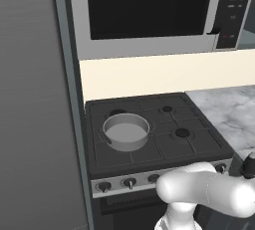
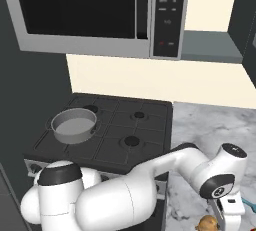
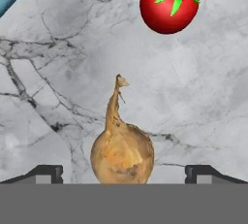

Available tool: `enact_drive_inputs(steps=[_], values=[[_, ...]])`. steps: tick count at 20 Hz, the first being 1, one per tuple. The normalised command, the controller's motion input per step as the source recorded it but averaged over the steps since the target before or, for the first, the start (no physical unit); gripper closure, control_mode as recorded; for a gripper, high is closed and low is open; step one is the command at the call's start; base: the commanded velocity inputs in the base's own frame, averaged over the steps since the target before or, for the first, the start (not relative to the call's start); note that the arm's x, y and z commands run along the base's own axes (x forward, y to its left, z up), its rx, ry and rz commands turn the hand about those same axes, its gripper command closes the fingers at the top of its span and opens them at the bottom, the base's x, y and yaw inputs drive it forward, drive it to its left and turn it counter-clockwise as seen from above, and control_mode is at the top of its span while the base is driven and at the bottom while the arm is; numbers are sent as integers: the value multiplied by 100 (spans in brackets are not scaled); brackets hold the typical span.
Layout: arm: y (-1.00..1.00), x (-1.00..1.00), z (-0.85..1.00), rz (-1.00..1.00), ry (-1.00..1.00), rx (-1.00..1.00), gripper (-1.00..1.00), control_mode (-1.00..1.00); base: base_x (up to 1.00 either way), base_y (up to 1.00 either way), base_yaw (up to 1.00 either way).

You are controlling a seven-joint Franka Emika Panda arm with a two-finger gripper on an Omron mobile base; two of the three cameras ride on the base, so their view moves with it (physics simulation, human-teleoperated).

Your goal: Put the onion and tomato in the pot. Retrieve the spatula and lightly stir the vegetables in the pot.

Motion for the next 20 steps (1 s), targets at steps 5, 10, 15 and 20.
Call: enact_drive_inputs(steps=[5, 10, 15, 20], values=[[3, 0, -19, 0, 0, 0, -100, -100, 0, 0, 0], [3, 0, -21, 0, 1, 0, -100, -100, 0, 0, 0], [10, 0, -21, 0, 2, 0, -100, -100, 0, 0, 0], [9, -1, -22, 0, 3, 0, -100, -100, 0, 0, 0]])
